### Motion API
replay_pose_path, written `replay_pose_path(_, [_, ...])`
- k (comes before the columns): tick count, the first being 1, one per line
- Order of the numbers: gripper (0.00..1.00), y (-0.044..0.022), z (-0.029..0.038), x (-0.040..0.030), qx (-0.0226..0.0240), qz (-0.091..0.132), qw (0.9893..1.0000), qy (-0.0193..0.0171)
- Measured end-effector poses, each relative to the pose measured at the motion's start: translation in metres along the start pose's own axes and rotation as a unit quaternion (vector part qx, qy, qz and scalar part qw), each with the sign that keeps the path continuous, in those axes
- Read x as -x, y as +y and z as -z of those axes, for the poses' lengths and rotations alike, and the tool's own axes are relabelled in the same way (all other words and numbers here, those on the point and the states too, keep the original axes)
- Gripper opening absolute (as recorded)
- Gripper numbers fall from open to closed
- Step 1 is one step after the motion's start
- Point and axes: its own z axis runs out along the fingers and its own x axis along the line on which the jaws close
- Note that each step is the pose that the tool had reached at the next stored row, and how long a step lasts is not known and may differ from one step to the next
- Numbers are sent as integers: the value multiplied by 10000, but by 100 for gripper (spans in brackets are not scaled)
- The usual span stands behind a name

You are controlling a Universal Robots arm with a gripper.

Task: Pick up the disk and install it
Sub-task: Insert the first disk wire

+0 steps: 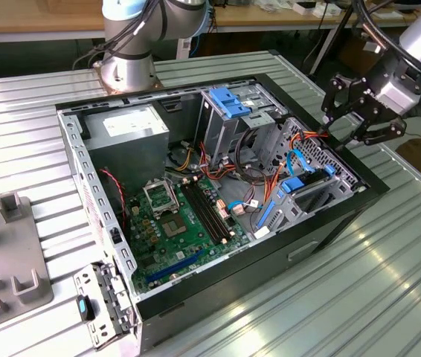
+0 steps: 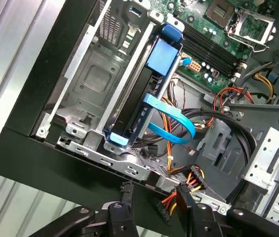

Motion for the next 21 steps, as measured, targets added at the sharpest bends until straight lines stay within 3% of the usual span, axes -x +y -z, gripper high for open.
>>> replay_pose_path(2, [47, 0, 0, -1, 21, 175, 9998, -12])
replay_pose_path(5, [47, -1, 0, -1, 26, 521, 9986, -57])
replay_pose_path(6, [47, -2, 0, -1, -22, 559, 9984, -26])
replay_pose_path(8, [47, 0, 0, -1, -301, 646, 9974, 143])
replay_pose_path(9, [47, 15, 0, 7, -465, 696, 9962, 259])
replay_pose_path(11, [47, 22, -1, 10, -495, 715, 9958, 280])
replay_pose_path(13, [47, 21, 0, 11, -550, 861, 9943, 309])
replay_pose_path(16, [47, 26, 0, 13, -568, 983, 9930, 315])
replay_pose_path(21, [47, 77, -2, 39, -584, 1056, 9921, 328])
